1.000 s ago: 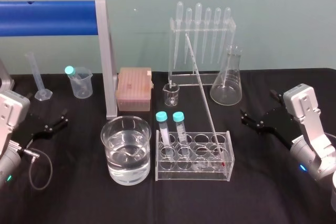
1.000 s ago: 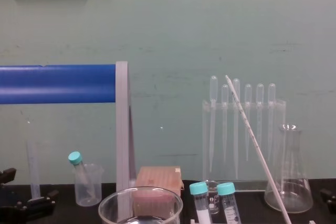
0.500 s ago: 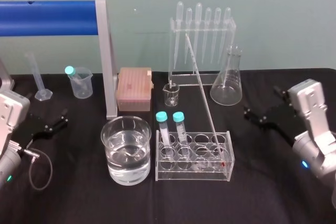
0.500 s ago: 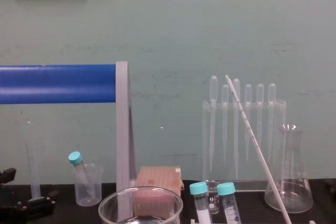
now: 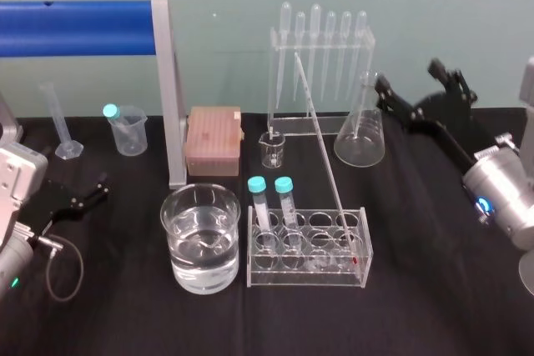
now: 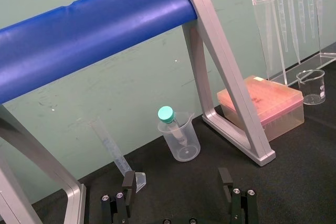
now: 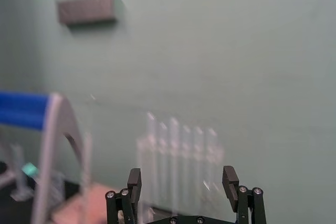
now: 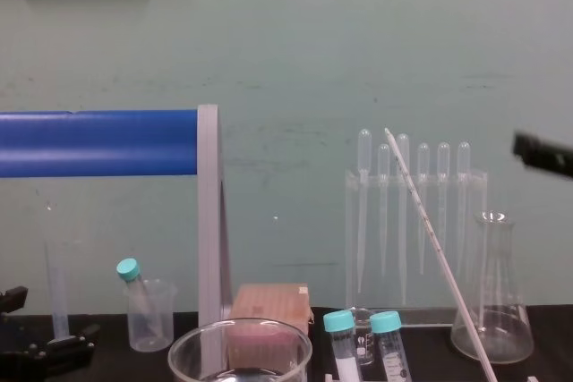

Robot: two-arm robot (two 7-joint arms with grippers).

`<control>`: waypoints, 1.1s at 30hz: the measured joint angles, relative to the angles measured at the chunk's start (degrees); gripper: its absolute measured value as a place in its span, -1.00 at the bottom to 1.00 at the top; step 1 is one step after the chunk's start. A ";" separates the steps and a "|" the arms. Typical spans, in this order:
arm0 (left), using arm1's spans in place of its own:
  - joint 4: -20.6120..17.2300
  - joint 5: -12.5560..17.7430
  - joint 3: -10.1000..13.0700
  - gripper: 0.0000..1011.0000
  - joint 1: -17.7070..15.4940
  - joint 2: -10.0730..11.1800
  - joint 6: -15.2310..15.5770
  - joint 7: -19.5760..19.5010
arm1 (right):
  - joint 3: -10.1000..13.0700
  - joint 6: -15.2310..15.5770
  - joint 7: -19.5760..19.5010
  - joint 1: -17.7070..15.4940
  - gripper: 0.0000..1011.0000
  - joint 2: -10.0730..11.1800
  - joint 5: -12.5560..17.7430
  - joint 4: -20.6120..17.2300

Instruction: Hold the thermometer with one hand and immerse one end into the beaker, then reinsert it into the test tube rack.

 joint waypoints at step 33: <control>0.00 0.00 0.00 0.99 0.00 0.00 0.00 0.00 | -4.33 19.34 9.59 9.99 0.99 -7.31 2.85 1.63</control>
